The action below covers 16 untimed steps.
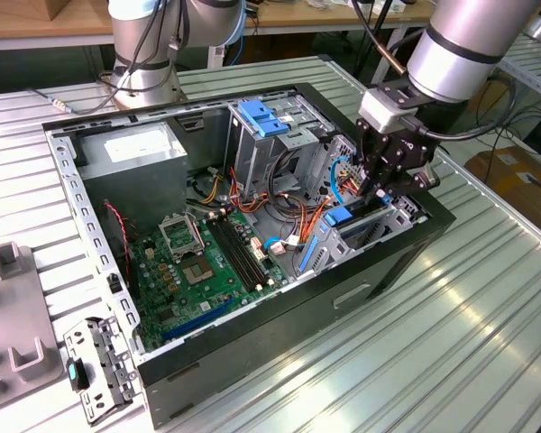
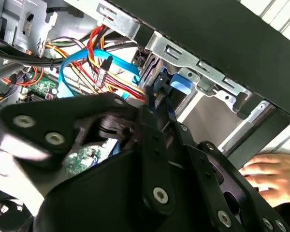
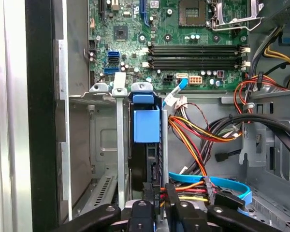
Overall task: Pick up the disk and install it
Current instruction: 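Insert the first disk wire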
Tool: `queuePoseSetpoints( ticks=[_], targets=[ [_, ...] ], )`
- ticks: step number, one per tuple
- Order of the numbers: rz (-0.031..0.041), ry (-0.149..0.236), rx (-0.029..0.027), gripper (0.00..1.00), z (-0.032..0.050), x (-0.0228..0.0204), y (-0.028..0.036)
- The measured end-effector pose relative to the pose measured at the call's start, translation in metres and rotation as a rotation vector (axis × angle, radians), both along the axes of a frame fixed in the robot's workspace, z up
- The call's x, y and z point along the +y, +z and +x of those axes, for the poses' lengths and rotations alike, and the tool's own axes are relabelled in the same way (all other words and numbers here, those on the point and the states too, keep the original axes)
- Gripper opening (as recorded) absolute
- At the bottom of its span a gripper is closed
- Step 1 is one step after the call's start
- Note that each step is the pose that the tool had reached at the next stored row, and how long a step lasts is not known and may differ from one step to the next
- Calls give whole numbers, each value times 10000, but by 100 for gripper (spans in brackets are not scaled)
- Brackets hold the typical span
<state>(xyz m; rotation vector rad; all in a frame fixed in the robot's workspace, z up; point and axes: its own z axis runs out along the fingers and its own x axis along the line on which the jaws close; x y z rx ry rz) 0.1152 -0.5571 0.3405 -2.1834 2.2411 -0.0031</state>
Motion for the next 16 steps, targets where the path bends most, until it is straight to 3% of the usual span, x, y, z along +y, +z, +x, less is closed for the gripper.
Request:
queuePoseSetpoints(
  ticks=[6, 8, 11, 16],
  targets=[
    [-8, 0, 0, 24, 0, 1, 149],
    [-5, 0, 0, 22, 0, 1, 153],
    [-7, 0, 0, 11, 0, 1, 157],
    [-7, 0, 0, 11, 0, 0, 160]
  ],
)
